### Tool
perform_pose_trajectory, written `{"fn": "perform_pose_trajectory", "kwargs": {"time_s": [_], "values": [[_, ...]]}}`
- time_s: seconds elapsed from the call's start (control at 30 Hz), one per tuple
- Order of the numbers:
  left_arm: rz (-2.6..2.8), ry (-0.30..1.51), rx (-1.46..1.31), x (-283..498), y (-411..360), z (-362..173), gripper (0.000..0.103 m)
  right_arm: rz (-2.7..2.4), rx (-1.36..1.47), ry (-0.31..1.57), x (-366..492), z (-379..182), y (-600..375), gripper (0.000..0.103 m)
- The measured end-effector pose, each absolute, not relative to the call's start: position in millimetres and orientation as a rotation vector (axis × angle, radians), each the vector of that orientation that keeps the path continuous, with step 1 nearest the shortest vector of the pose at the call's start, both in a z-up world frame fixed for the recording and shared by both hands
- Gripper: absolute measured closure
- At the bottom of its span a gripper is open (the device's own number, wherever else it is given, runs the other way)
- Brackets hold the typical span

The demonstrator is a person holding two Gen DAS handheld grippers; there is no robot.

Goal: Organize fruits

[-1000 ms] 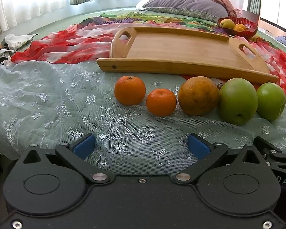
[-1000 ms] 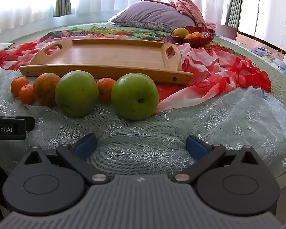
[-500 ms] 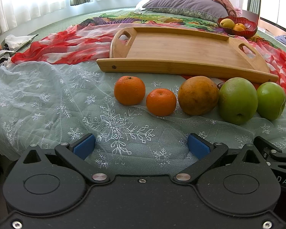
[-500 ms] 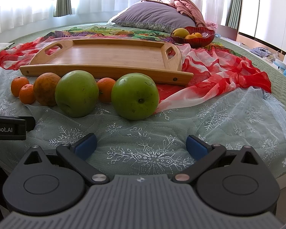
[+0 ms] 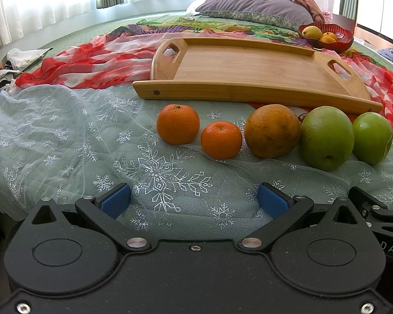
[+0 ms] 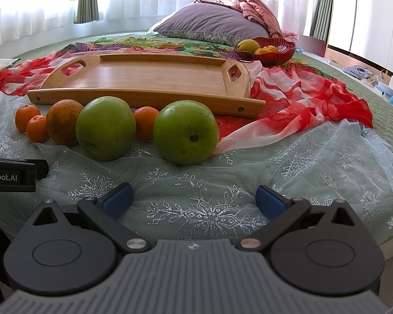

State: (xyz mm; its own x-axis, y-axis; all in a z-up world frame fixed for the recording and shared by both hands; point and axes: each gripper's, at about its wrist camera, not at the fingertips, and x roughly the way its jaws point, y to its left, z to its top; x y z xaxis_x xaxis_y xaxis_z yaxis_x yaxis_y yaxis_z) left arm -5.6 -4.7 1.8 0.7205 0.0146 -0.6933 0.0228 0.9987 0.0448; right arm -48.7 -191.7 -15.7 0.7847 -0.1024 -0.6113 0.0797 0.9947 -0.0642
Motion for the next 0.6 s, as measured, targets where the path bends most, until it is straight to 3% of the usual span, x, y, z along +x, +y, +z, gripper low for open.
{"fn": "perform_pose_trajectory", "kwargs": {"time_s": [0.6], "values": [[-0.004,0.764,0.053,-6.1,-4.9,1.6,0.000,-0.098,-0.037,0.658,-50.4,-16.4,-191.0,0.000]]}}
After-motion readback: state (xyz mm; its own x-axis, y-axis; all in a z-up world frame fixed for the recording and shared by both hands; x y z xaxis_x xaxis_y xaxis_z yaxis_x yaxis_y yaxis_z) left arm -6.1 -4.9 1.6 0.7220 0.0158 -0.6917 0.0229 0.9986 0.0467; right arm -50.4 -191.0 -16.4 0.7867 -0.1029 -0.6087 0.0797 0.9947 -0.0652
